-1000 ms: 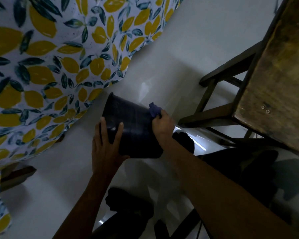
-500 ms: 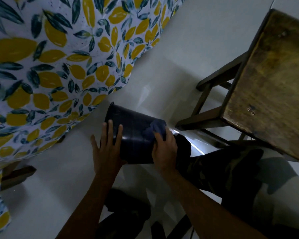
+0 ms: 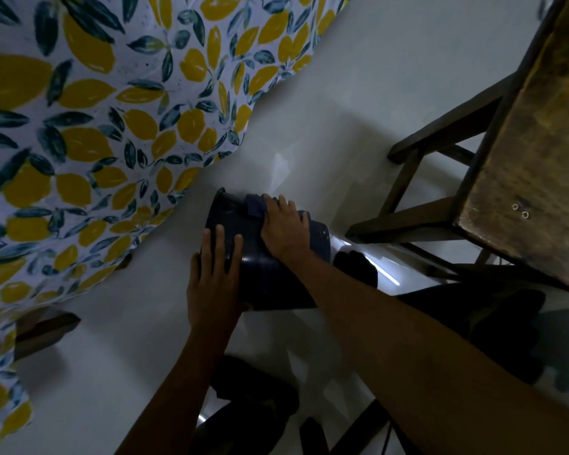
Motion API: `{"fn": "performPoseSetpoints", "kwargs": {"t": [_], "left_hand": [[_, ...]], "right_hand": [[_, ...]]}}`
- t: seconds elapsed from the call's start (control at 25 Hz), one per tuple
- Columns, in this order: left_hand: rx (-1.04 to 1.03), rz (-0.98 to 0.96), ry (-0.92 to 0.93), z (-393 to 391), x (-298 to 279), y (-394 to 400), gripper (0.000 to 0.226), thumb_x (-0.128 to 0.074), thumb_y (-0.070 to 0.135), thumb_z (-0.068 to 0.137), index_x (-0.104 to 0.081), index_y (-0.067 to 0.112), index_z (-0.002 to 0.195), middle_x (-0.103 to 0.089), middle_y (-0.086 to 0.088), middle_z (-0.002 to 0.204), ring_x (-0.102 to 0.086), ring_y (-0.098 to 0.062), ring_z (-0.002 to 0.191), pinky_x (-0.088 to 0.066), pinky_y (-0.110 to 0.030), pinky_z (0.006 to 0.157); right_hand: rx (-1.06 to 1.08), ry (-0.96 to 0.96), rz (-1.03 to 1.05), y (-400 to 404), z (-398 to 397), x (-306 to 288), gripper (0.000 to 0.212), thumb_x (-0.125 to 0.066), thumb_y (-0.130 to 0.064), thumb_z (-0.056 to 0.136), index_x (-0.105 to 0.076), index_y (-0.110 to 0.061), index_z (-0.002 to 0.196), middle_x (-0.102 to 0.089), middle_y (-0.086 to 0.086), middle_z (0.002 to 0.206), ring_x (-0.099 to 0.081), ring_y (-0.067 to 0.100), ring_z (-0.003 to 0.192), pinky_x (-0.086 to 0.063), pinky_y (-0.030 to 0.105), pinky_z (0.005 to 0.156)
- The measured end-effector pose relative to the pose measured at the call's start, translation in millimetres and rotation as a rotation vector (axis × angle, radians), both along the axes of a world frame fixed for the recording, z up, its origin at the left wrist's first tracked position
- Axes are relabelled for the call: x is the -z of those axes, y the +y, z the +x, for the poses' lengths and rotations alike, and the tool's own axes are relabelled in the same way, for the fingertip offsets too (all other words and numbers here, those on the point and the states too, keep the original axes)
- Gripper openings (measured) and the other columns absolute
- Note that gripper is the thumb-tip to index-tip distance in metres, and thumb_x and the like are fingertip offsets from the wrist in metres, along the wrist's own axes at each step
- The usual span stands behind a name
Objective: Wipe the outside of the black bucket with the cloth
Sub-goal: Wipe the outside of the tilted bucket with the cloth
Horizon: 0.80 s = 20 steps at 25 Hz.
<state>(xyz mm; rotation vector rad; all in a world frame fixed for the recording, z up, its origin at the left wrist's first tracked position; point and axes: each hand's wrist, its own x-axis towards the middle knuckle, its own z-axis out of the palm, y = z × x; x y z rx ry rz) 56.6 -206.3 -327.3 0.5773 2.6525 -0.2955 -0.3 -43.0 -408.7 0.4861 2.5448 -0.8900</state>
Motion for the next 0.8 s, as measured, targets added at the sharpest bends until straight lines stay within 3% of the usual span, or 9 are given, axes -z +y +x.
{"fn": "performPoseSetpoints", "kwargs": {"t": [0.28, 0.36, 0.48, 0.56, 0.68, 0.8], "left_hand": [[-0.009, 0.048, 0.021, 10, 2, -5, 0.14, -0.084, 0.067, 0.052, -0.011, 0.011, 0.158, -0.002, -0.024, 0.164, -0.002, -0.042, 0.151, -0.026, -0.056, 0.115], [-0.02, 0.062, 0.011, 12, 1, -6, 0.141, -0.085, 0.067, 0.05, -0.012, 0.012, 0.158, -0.002, -0.023, 0.164, -0.002, -0.042, 0.151, -0.027, -0.057, 0.115], [-0.036, 0.079, -0.012, 13, 0, -7, 0.143, -0.088, 0.064, 0.046, -0.015, 0.011, 0.157, -0.003, -0.024, 0.164, -0.003, -0.042, 0.151, -0.029, -0.059, 0.114], [-0.044, 0.075, -0.021, 12, -2, -5, 0.144, -0.089, 0.062, 0.045, -0.015, 0.011, 0.157, -0.003, -0.024, 0.164, -0.001, -0.042, 0.151, -0.029, -0.059, 0.114], [-0.049, 0.056, -0.026, 5, 0, -1, 0.144, -0.091, 0.058, 0.045, -0.013, 0.013, 0.158, -0.001, -0.023, 0.164, 0.0, -0.042, 0.151, -0.029, -0.059, 0.114], [-0.041, 0.051, -0.015, 1, 1, 1, 0.142, -0.089, 0.059, 0.048, -0.013, 0.013, 0.158, 0.0, -0.023, 0.164, 0.001, -0.041, 0.152, -0.03, -0.058, 0.113]], "right_hand": [[-0.081, 0.255, 0.049, -16, 115, -31, 0.065, -0.046, -0.018, 0.096, -0.019, -0.027, 0.155, -0.013, 0.006, 0.165, -0.007, 0.024, 0.152, -0.004, 0.047, 0.122], [0.01, 0.195, 0.014, -4, 106, -22, 0.065, -0.042, -0.013, 0.094, -0.022, -0.025, 0.154, -0.02, 0.007, 0.163, -0.013, 0.025, 0.151, -0.008, 0.047, 0.123], [0.191, 0.081, -0.066, 31, 62, 5, 0.065, -0.028, -0.021, 0.085, -0.037, -0.023, 0.149, -0.044, 0.008, 0.15, -0.041, 0.027, 0.138, -0.028, 0.043, 0.116], [0.296, -0.074, -0.215, 59, 38, 25, 0.055, -0.034, -0.019, 0.088, -0.048, -0.015, 0.14, -0.055, 0.015, 0.139, -0.052, 0.034, 0.126, -0.038, 0.04, 0.108], [0.352, -0.24, -0.147, 68, 39, 37, 0.05, -0.031, -0.024, 0.093, -0.046, -0.011, 0.138, -0.052, 0.02, 0.137, -0.05, 0.041, 0.125, -0.037, 0.048, 0.108], [0.29, 0.008, 0.058, 26, 80, 7, 0.061, -0.025, -0.021, 0.088, -0.039, -0.014, 0.146, -0.04, 0.019, 0.149, -0.034, 0.038, 0.14, -0.027, 0.049, 0.117]]}}
